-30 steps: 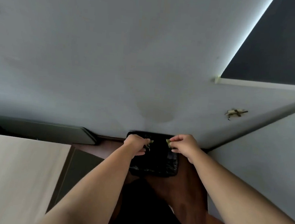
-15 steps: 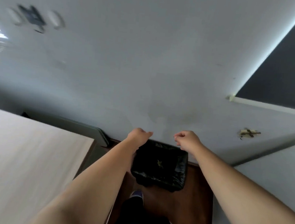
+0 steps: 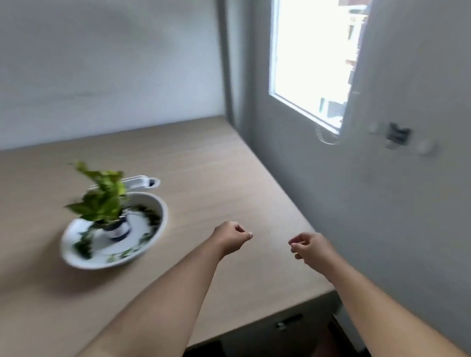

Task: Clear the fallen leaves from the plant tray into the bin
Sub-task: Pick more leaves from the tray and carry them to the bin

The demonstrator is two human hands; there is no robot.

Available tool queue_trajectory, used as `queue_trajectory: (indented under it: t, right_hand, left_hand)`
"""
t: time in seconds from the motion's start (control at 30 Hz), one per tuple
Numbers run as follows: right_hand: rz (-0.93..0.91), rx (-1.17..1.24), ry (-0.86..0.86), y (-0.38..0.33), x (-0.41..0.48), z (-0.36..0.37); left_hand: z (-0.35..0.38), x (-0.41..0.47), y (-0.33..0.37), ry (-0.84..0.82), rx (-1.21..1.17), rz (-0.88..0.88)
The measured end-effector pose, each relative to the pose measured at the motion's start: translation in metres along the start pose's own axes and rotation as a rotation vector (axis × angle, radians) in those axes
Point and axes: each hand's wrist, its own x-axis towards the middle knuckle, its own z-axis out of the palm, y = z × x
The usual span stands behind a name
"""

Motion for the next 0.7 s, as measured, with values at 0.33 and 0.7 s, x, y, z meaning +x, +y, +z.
queue_trajectory:
  t: [0.33,0.7]
  right_hand:
    - [-0.321,-0.288,-0.252,-0.156,0.032,0.196]
    - [-0.456,-0.719,-0.413,-0.213,0.084,0.348]
  left_hand:
    - [-0.201,-0.006,-0.171,0.383,0.050,-0.240]
    - [-0.237,0.060,-0.262,0.044,0.358,-0.195]
